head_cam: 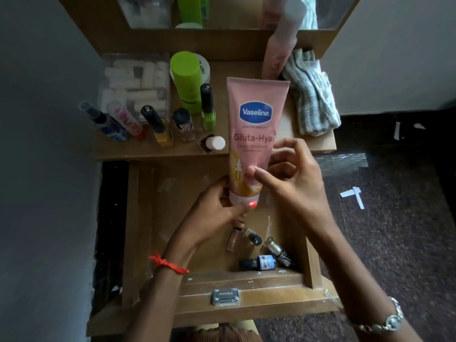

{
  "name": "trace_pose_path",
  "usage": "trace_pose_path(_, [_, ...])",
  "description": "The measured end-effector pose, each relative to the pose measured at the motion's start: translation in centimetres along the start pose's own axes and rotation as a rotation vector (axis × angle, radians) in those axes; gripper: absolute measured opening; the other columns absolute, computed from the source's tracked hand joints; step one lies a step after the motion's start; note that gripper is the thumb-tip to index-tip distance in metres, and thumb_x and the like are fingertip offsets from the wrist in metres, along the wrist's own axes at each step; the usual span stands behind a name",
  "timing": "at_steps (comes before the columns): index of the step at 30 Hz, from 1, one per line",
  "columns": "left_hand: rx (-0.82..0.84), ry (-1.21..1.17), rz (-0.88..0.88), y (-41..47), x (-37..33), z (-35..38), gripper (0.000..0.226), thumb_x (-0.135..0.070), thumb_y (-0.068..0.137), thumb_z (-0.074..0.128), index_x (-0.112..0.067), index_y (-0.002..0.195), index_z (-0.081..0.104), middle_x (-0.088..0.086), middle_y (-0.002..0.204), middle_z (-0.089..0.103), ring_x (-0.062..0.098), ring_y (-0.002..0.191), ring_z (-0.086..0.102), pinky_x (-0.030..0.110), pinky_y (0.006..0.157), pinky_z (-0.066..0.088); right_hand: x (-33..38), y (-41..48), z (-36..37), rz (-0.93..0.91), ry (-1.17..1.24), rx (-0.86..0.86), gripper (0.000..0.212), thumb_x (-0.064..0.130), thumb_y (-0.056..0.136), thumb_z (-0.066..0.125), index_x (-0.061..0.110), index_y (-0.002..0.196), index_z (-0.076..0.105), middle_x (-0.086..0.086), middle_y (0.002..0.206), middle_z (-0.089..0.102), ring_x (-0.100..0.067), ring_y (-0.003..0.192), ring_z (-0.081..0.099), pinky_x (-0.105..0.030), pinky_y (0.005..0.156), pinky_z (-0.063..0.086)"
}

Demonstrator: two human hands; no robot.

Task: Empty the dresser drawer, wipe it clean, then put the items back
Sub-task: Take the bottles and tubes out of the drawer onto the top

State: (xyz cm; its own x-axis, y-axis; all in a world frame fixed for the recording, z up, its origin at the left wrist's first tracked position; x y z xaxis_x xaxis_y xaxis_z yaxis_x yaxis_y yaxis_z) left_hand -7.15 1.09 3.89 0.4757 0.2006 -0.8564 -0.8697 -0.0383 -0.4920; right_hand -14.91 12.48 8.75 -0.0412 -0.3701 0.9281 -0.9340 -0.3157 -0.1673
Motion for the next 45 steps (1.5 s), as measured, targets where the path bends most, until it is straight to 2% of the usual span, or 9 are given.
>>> trace_pose_path(3, [0.002, -0.012, 0.005, 0.1, -0.7, 0.1, 0.022, -0.007, 0.077, 0.068, -0.022, 0.092, 0.061, 0.000, 0.074, 0.065, 0.011, 0.061, 0.060, 0.025, 0.053, 0.055, 0.4, 0.5, -0.1, 0.006, -0.006, -0.024, 0.043, 0.021, 0.069, 0.080, 0.015, 0.099, 0.050, -0.005, 0.088, 0.068, -0.021, 0.079, 0.069, -0.047, 0.072, 0.057])
trace_pose_path(6, [0.015, -0.027, -0.002, 0.0, -1.6, 0.0, 0.011, -0.012, 0.075, 0.067, -0.014, 0.085, 0.065, 0.002, 0.065, 0.064, 0.009, 0.059, 0.061, 0.022, 0.054, 0.056, 0.9, 1.2, 0.1, 0.021, -0.025, -0.040, 0.047, 0.027, 0.067, 0.080, 0.018, 0.101, 0.049, -0.002, 0.089, 0.067, -0.016, 0.078, 0.069, -0.045, 0.071, 0.058])
trace_pose_path(12, [0.033, -0.136, -0.010, -0.4, -3.4, -0.8, 0.025, -0.028, 0.065, 0.062, -0.018, 0.087, 0.064, 0.001, 0.075, 0.073, 0.015, 0.067, 0.069, 0.022, 0.058, 0.057, 1.7, 1.8, 1.2, 0.045, -0.023, -0.122, 0.040, 0.029, 0.069, 0.078, 0.017, 0.100, 0.056, -0.001, 0.089, 0.065, -0.020, 0.079, 0.068, -0.047, 0.069, 0.057])
trace_pose_path(17, [-0.083, -0.194, -0.021, -0.1, -4.1, -1.9, 0.024, -0.030, 0.088, 0.044, -0.015, 0.087, 0.063, 0.007, 0.077, 0.071, 0.018, 0.061, 0.069, 0.022, 0.048, 0.054, 2.2, 2.8, 1.0, 0.090, 0.003, -0.215, 0.037, 0.032, 0.069, 0.078, 0.012, 0.094, 0.060, -0.003, 0.085, 0.066, -0.020, 0.080, 0.067, -0.045, 0.072, 0.057])
trace_pose_path(28, [-0.160, -0.143, -0.065, -0.2, -4.1, -2.6, 0.031, -0.032, 0.093, 0.039, -0.011, 0.080, 0.058, 0.001, 0.058, 0.066, 0.012, 0.044, 0.055, 0.017, 0.037, 0.036, 3.9, 5.7, 2.0, 0.038, -0.085, -0.305, 0.035, 0.036, 0.072, 0.076, 0.012, 0.091, 0.059, 0.006, 0.074, 0.059, -0.008, 0.070, 0.059, -0.019, 0.061, 0.048])
trace_pose_path(32, [-0.197, -0.126, -0.062, -0.3, -4.6, -2.9, 0.032, -0.031, 0.094, 0.039, -0.012, 0.076, 0.058, 0.002, 0.055, 0.065, 0.013, 0.041, 0.052, 0.017, 0.038, 0.033, 3.9, 6.1, 2.2, 0.023, -0.108, -0.331, 0.033, 0.034, 0.074, 0.074, 0.009, 0.088, 0.059, -0.001, 0.077, 0.062, -0.015, 0.072, 0.060, -0.029, 0.065, 0.050])
trace_pose_path(36, [-0.220, -0.139, -0.072, -0.4, -5.1, -3.0, 0.035, -0.030, 0.094, 0.039, -0.009, 0.074, 0.058, 0.004, 0.052, 0.063, 0.014, 0.036, 0.048, 0.018, 0.037, 0.030, 5.0, 5.2, 1.8, -0.177, -0.256, -0.357, 0.024, 0.025, 0.080, 0.070, 0.008, 0.094, 0.060, -0.005, 0.091, 0.061, -0.018, 0.080, 0.057, -0.026, 0.066, 0.047])
trace_pose_path(41, [-0.262, -0.125, -0.083, -0.9, -5.7, -3.0, 0.039, -0.030, 0.093, 0.040, -0.006, 0.067, 0.058, 0.005, 0.046, 0.059, 0.014, 0.033, 0.041, 0.018, 0.037, 0.025, 6.7, 2.2, 2.7, -0.610, -0.620, -0.072, 0.017, 0.007, 0.070, 0.072, 0.011, 0.086, 0.070, 0.000, 0.094, 0.067, -0.025, 0.092, 0.044, -0.032, 0.077, 0.032])
trace_pose_path(45, [-0.279, -0.065, -0.052, -1.1, -6.3, -3.1, 0.046, -0.027, 0.091, 0.041, 0.013, 0.076, 0.059, 0.014, 0.049, 0.051, 0.014, 0.030, 0.036, 0.014, 0.033, 0.024, 6.6, 1.5, 4.0, -0.628, -0.707, 0.115, 0.030, 0.014, 0.060, 0.082, 0.015, 0.088, 0.071, 0.003, 0.091, 0.069, -0.019, 0.093, 0.035, 0.000, 0.089, 0.009])
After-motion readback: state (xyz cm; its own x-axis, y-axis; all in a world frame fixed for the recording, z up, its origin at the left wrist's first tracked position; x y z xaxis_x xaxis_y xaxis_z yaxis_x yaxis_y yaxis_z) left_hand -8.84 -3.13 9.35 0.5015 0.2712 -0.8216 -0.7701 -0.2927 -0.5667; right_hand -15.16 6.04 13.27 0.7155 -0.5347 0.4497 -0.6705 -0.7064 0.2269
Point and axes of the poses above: each hand's wrist, its own y-axis towards the middle knuckle, its own z-axis out of the palm, x = y × z, the point moved 4 cm from there along y, towards the middle knuckle
